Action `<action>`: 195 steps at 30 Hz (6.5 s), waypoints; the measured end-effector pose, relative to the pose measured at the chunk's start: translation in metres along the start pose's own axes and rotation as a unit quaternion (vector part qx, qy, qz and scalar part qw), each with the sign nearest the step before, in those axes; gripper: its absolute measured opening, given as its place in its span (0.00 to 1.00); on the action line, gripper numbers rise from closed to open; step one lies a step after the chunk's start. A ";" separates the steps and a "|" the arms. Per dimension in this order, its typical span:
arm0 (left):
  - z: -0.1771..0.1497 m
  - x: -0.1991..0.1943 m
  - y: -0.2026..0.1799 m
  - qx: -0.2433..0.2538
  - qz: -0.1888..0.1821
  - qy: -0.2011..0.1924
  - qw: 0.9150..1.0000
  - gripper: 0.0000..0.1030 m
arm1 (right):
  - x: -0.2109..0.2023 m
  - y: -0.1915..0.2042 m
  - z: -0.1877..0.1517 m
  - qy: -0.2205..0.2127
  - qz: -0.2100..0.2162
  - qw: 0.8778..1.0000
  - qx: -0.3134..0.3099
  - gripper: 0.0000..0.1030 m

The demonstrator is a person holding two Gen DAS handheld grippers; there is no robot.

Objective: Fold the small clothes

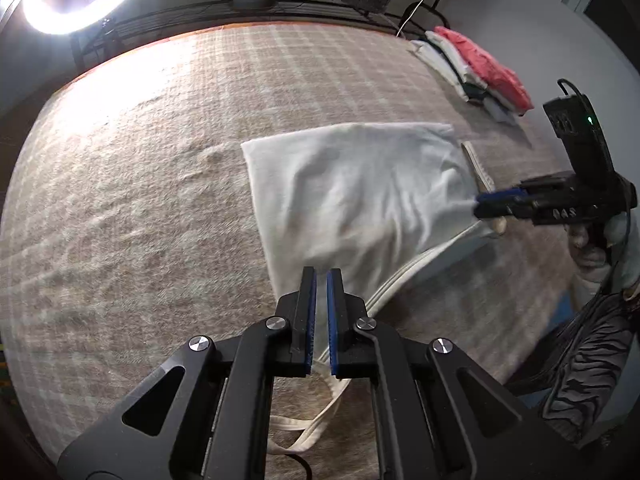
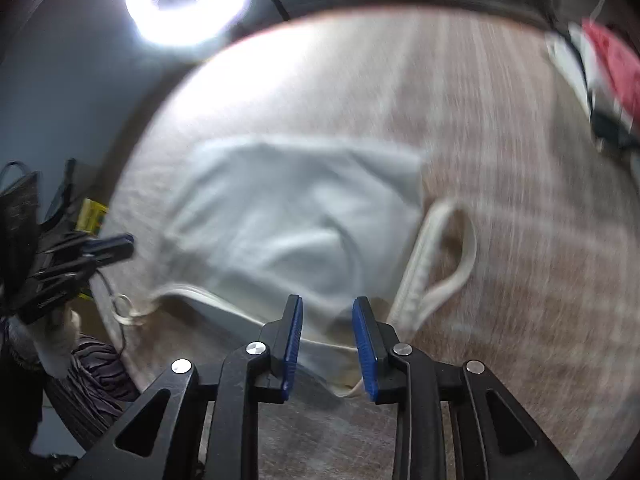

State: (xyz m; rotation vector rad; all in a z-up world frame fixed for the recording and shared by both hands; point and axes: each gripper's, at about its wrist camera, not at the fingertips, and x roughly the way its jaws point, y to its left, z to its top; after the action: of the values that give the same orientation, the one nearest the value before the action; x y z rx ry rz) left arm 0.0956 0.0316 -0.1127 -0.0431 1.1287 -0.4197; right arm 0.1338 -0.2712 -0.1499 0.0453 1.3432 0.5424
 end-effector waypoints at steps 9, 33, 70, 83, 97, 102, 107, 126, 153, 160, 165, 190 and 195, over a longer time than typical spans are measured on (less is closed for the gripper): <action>0.009 0.000 0.042 -0.094 -0.003 -0.005 0.996 0.12 | -0.024 0.020 -0.050 0.035 -0.002 0.998 -0.057 0.29; 0.020 0.041 0.030 -0.100 0.006 0.000 0.995 0.42 | 0.012 -0.025 0.046 -0.128 0.002 0.988 0.081 0.34; 0.025 0.050 0.031 -0.132 -0.018 -0.003 0.991 0.09 | 0.008 -0.027 -0.004 -0.078 0.087 0.988 0.098 0.11; 0.034 0.021 -0.011 -0.060 0.008 -0.058 0.996 0.08 | -0.030 0.019 -0.005 -0.126 -0.025 0.992 0.004 0.04; 0.099 0.028 -0.085 -0.014 -0.026 -0.098 0.995 0.07 | -0.103 -0.024 -0.005 -0.178 -0.078 0.981 0.011 0.04; 0.136 0.034 -0.129 0.031 -0.034 -0.117 0.992 0.07 | -0.142 -0.061 -0.007 -0.203 -0.103 0.973 0.028 0.04; 0.178 0.044 -0.176 0.063 -0.046 -0.139 0.987 0.07 | -0.182 -0.097 -0.003 -0.225 -0.138 0.964 0.040 0.04; 0.322 0.123 -0.304 0.119 -0.057 -0.186 0.973 0.07 | -0.261 -0.252 0.056 -0.274 -0.256 0.923 0.090 0.04; 0.314 0.118 -0.321 0.139 -0.008 -0.189 0.972 0.28 | -0.263 -0.281 0.074 -0.277 -0.298 0.907 0.108 0.24; 0.289 0.062 -0.322 0.142 -0.010 -0.219 0.965 0.28 | -0.291 -0.241 0.056 -0.299 -0.294 0.901 0.107 0.24; 0.265 0.011 -0.316 0.138 -0.017 -0.244 0.960 0.28 | -0.313 -0.202 0.040 -0.316 -0.290 0.898 0.100 0.24; 0.115 -0.106 -0.247 0.136 -0.017 -0.291 0.947 0.28 | -0.300 -0.025 -0.054 -0.352 -0.279 0.889 0.094 0.28; 0.090 -0.097 -0.224 0.134 -0.007 -0.282 0.950 0.36 | -0.278 -0.003 -0.069 -0.356 -0.279 0.886 0.104 0.32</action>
State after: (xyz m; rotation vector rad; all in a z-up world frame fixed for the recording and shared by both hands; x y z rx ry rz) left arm 0.0726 -0.1565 0.0652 0.0655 0.5011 -0.5294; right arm 0.0373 -0.4031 0.0847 0.0273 0.6291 -0.1231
